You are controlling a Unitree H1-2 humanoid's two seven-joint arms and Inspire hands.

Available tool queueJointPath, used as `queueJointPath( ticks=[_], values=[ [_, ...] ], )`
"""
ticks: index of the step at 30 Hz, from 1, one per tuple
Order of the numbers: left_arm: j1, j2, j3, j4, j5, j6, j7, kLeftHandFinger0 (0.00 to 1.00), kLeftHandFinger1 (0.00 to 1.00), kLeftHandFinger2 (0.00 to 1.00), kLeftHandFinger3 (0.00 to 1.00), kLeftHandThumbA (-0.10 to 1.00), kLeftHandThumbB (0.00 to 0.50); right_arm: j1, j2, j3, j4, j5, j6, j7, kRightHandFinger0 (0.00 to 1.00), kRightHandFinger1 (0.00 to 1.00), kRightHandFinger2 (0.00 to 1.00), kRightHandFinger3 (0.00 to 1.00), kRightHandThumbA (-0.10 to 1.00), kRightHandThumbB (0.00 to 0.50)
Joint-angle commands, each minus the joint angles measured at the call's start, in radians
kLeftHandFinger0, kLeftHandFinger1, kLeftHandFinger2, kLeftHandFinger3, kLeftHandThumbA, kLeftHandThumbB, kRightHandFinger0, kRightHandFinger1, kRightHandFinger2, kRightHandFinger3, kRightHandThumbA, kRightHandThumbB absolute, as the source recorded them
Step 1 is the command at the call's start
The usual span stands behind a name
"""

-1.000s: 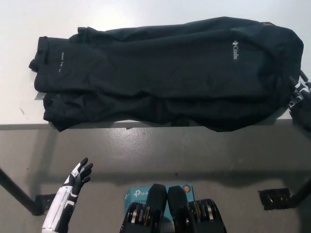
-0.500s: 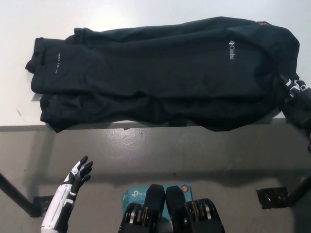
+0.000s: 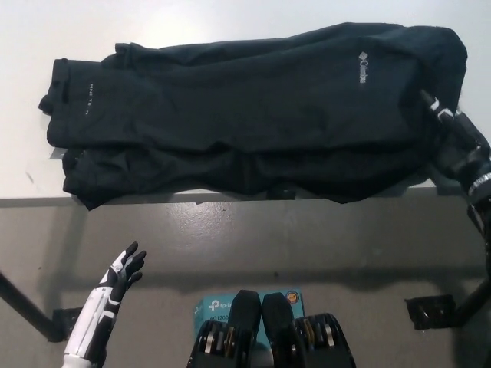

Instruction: The robot grabs the right edges of the black jacket on the table, and folds it in half

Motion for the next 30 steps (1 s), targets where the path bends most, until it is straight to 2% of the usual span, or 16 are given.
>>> queueJointPath(
  ticks=[1,2,3,4,5,6,10,11,12,15,16,20,21,25,30],
  values=[
    [-0.014,0.012,0.008,-0.036,-0.012,-0.011,-0.016,1.0,1.0,1.0,1.0,1.0,0.16,-0.094,0.013,-0.007,0.025,0.048,0.035,0.072,0.01,0.18,0.46,0.61,0.92,0.484],
    [-0.017,0.013,0.008,-0.036,-0.013,-0.008,-0.016,1.0,1.0,1.0,1.0,1.0,0.166,-0.104,0.016,-0.014,0.036,0.046,0.032,0.047,0.0,0.06,0.37,0.45,0.69,0.382],
    [-0.02,0.012,0.01,-0.036,-0.015,-0.002,-0.015,1.0,1.0,1.0,1.0,1.0,0.168,-0.129,0.038,-0.041,0.05,0.038,-0.009,-0.052,0.0,0.0,0.22,0.27,0.16,0.223],
    [-0.02,0.012,0.01,-0.036,-0.015,-0.001,-0.015,1.0,1.0,1.0,1.0,1.0,0.169,-0.131,0.039,-0.045,0.051,0.035,-0.012,-0.058,0.0,0.04,0.33,0.36,0.1,0.221],
    [-0.023,0.015,0.011,-0.039,-0.004,0.002,-0.011,1.0,1.0,1.0,1.0,1.0,0.171,-0.126,0.059,-0.036,0.003,0.009,-0.026,-0.099,0.0,0.02,0.37,0.65,-0.09,0.172],
    [-0.027,0.016,0.011,-0.038,-0.01,0.006,-0.014,1.0,1.0,1.0,1.0,1.0,0.168,-0.125,0.066,-0.03,-0.022,-0.006,-0.028,-0.122,0.0,0.01,0.4,0.56,-0.1,0.143],
    [-0.028,0.016,0.012,-0.038,-0.013,0.007,-0.016,1.0,1.0,1.0,1.0,1.0,0.168,-0.122,0.07,-0.03,-0.039,-0.009,-0.024,-0.138,0.0,0.0,0.41,0.55,-0.1,0.133],
    [-0.036,0.025,0.013,-0.037,-0.018,0.008,-0.022,1.0,1.0,1.0,1.0,1.0,0.156,-0.114,0.086,-0.04,-0.09,-0.005,-0.038,-0.169,0.0,0.08,0.46,0.85,-0.1,0.057],
    [-0.037,0.025,0.012,-0.036,-0.019,0.008,-0.023,1.0,1.0,1.0,1.0,1.0,0.151,-0.116,0.083,-0.041,-0.086,-0.011,-0.048,-0.175,0.0,0.11,0.47,1.0,-0.1,0.049],
    [-0.038,0.027,0.011,-0.036,-0.02,0.009,-0.023,1.0,1.0,1.0,1.0,1.0,0.152,-0.114,0.084,-0.04,-0.092,-0.011,-0.05,-0.185,0.0,0.12,0.47,1.0,-0.1,0.052],
    [-0.038,0.027,0.011,-0.041,-0.017,0.019,-0.021,1.0,1.0,1.0,1.0,1.0,0.156,-0.109,0.085,-0.049,-0.114,-0.013,-0.069,-0.21,0.0,0.13,0.45,0.92,-0.1,0.067],
    [-0.041,0.028,0.008,-0.039,-0.014,0.012,-0.02,1.0,1.0,1.0,1.0,1.0,0.145,-0.104,0.085,-0.047,-0.133,-0.016,-0.078,-0.223,0.0,0.15,0.46,0.94,-0.1,0.067],
    [-0.041,0.028,0.009,-0.04,-0.017,0.013,-0.021,1.0,1.0,1.0,1.0,1.0,0.145,-0.106,0.086,-0.068,-0.143,0.007,-0.073,-0.237,0.0,0.15,0.47,1.0,-0.1,0.053],
    [-0.042,0.031,0.009,-0.038,-0.021,0.011,-0.023,1.0,1.0,1.0,1.0,1.0,0.147,-0.113,0.071,-0.107,-0.156,0.038,-0.076,-0.224,0.0,0.11,0.47,1.0,-0.1,0.058],
    [-0.046,0.027,0.007,-0.036,-0.018,0.013,-0.025,1.0,1.0,1.0,1.0,1.0,0.151,-0.132,0.041,-0.168,-0.219,0.089,-0.036,-0.248,0.0,0.13,0.49,1.0,-0.1,0.052]
  ],
)
